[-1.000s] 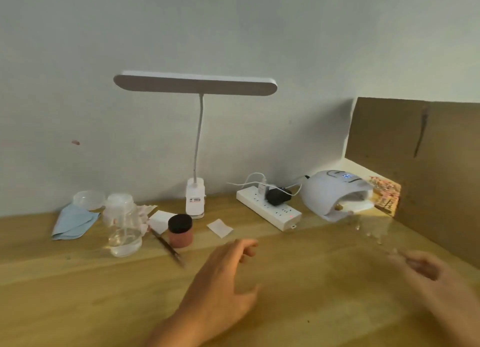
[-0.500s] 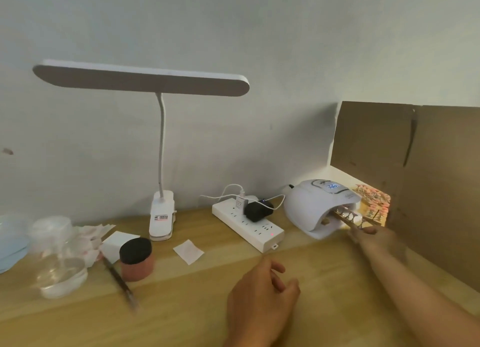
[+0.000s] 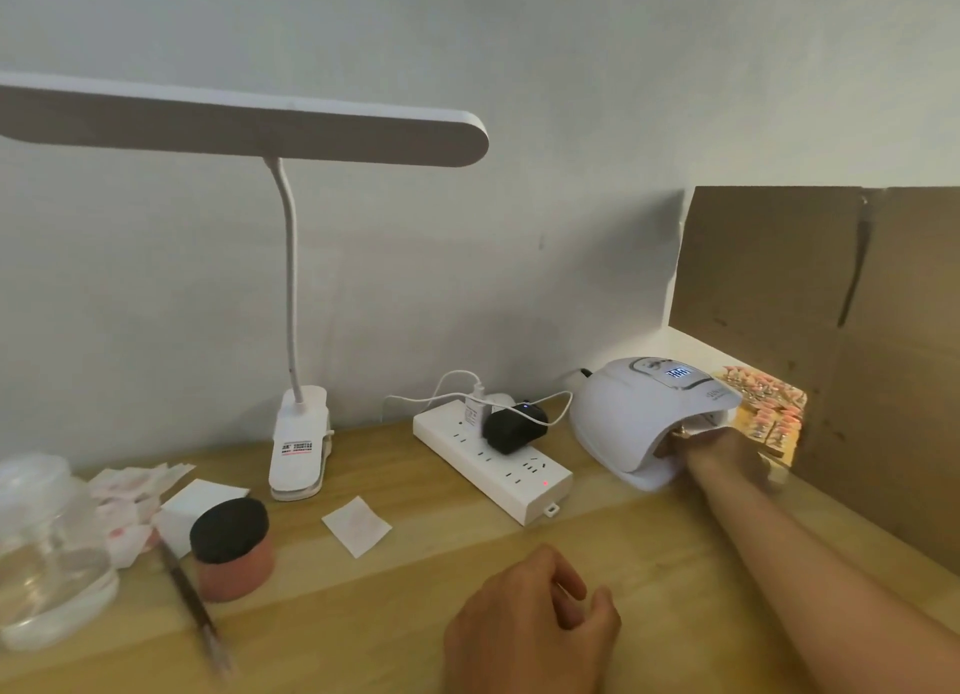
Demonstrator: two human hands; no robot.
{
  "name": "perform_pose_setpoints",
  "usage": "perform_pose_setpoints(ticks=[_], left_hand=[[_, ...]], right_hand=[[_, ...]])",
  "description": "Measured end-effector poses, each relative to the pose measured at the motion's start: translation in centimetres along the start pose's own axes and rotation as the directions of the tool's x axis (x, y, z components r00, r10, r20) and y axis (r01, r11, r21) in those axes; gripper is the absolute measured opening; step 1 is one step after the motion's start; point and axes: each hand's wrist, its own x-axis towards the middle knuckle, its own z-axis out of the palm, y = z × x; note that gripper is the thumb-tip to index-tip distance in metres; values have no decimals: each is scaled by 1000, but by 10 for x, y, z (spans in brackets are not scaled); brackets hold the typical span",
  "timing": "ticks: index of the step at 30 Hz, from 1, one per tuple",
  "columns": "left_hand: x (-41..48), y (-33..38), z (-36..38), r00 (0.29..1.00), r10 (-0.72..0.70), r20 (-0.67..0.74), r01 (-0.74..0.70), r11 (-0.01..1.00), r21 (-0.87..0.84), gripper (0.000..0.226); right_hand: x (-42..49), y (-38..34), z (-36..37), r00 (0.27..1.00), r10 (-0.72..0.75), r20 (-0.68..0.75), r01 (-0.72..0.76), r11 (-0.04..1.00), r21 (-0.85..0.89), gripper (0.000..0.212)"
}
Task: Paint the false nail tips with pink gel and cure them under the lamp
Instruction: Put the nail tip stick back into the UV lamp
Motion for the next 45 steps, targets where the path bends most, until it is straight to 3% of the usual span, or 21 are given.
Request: perform_pose_setpoints(ticks=[2, 4, 6, 7, 9, 12, 16, 18, 22, 25, 26, 28, 30, 32, 35, 39, 45], left_hand=[[-1, 0, 0, 1000, -5, -1, 5, 1000, 1, 39], [-2, 1, -1, 1000, -11, -11, 11, 1000, -7, 38], [-2, 2, -2, 999, -22, -31, 22, 1000, -11, 36], [-3, 3, -1, 999, -28, -37, 28, 1000, -14, 35], [-3, 3, -1, 999, -36, -38, 35, 999, -25, 33], [-3, 3, -4, 998, -46, -30, 45, 998, -51, 31], [-3, 2, -5, 998, -61, -35, 58, 996, -73, 30], [-3, 1, -5, 998, -57, -37, 54, 995, -81, 30], [-2, 0, -4, 999, -42, -21, 40, 993, -114, 30], [-3, -1, -4, 999, -38, -30, 34, 992, -119, 30], [-4, -1, -5, 999, -38, -32, 34, 992, -124, 30], [-5, 0, -6, 999, -38, -31, 34, 990, -135, 28], [-5, 0, -7, 999, -40, -34, 35, 990, -138, 28], [-5, 0, -6, 999, -38, -36, 33, 991, -128, 28], [-6, 0, -5, 999, -33, -41, 28, 993, -119, 28], [-4, -1, -4, 998, -48, -36, 43, 990, -131, 28], [-1, -3, -3, 996, -69, -49, 61, 988, -139, 29]], right_hand=[[-1, 6, -2, 999, -39, -13, 40, 998, 52, 26], [-5, 17, -8, 977, -134, -164, 166, 966, 198, 7], [-10, 20, -20, 858, -292, -422, 430, 859, 279, 9], [-10, 17, -27, 784, -388, -485, 549, 797, 251, 12], [-5, -2, -36, 723, -574, -385, 660, 737, 142, 21], [5, -32, -39, 773, -632, -51, 625, 773, -107, 37], [15, -49, -36, 831, -547, 104, 552, 786, -280, 54], [17, -49, -36, 836, -542, 85, 542, 792, -282, 57], [23, -47, -33, 781, -619, 86, 605, 715, -349, 37], [16, -51, -40, 805, -581, 122, 591, 765, -258, 34], [10, -48, -40, 801, -594, 74, 598, 789, -139, 34], [-8, -30, -40, 808, -547, -221, 584, 795, 166, 31], [-26, 2, -33, 803, -396, -445, 526, 823, 216, 18], [-35, 30, -20, 856, -409, -317, 458, 883, 97, 9], [-31, 42, -9, 899, -435, -50, 431, 900, -65, 16], [-23, 30, -2, 889, -458, 13, 454, 875, -168, 36], [-33, 21, -1, 906, -422, -39, 413, 900, -141, 17]])
